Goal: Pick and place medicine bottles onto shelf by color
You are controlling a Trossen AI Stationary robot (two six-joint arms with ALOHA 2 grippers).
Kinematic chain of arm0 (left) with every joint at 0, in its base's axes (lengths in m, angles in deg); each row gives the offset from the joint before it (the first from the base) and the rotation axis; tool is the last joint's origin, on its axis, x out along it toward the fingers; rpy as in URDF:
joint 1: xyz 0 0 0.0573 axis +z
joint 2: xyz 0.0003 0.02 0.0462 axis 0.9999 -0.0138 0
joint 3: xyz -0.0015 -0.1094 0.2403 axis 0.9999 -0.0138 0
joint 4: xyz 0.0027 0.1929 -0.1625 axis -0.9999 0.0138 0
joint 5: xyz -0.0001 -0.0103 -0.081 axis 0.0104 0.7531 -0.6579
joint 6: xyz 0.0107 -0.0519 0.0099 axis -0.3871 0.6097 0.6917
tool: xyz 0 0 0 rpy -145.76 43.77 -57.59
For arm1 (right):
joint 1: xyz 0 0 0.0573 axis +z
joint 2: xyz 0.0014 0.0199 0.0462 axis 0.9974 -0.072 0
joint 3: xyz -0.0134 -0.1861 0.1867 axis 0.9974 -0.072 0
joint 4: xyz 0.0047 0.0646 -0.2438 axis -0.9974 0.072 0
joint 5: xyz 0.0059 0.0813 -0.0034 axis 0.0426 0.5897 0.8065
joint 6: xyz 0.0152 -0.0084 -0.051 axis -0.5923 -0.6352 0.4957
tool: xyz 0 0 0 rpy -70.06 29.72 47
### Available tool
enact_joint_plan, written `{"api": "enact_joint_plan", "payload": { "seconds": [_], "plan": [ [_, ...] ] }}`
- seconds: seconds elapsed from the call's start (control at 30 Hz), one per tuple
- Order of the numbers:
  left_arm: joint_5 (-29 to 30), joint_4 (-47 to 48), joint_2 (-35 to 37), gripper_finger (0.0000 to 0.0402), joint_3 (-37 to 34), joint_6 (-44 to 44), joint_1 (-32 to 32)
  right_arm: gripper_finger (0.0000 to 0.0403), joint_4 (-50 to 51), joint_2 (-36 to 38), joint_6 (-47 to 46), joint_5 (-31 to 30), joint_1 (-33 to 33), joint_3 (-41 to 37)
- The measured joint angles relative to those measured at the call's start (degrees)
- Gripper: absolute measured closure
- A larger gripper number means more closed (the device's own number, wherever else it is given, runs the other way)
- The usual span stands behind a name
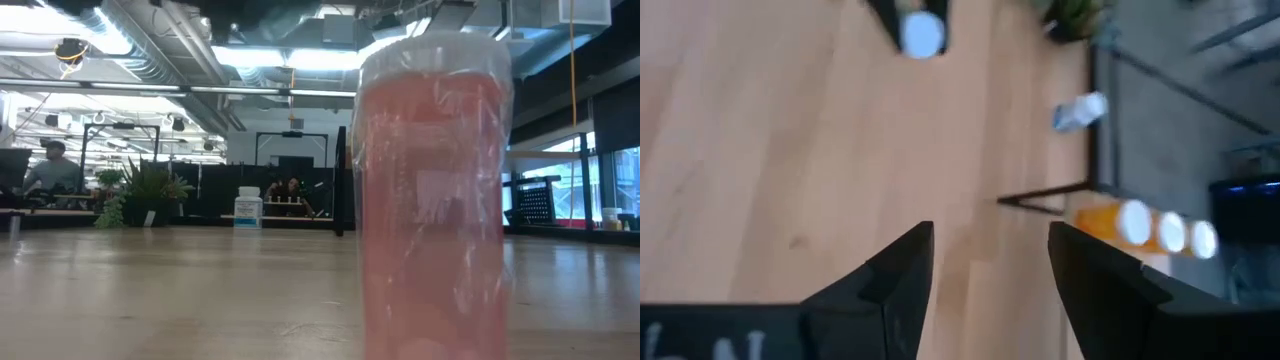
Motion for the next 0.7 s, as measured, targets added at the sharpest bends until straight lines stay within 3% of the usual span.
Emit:
{"api": "enact_joint_plan", "payload": {
  "seconds": [0.13,0.37,0.53,0.7],
  "plan": [
    [-10.28,-9.79,-0.65,0.0305,-1.63,-3.53,2.63,0.0202,-11.83,6.32,0.29,-4.27,0.77,-12.35],
    [-22.01,-10.73,-1.03,0.0305,-1.73,-3.22,6.72,0.0202,-30.3,13.32,6.94,-4.08,0.56,-29.04],
    [-26.85,-10.99,-1.03,0.0305,-1.73,-1.83,8.83,0.0202,-33.95,13.91,9.43,-4.06,0.23,-33.06],
    [-35.5,-14.97,-1.03,0.0305,-1.73,-1.67,10.7,0.0202,-34.66,13.89,9.06,-3.97,0.19,-34.18]
  ]
}}
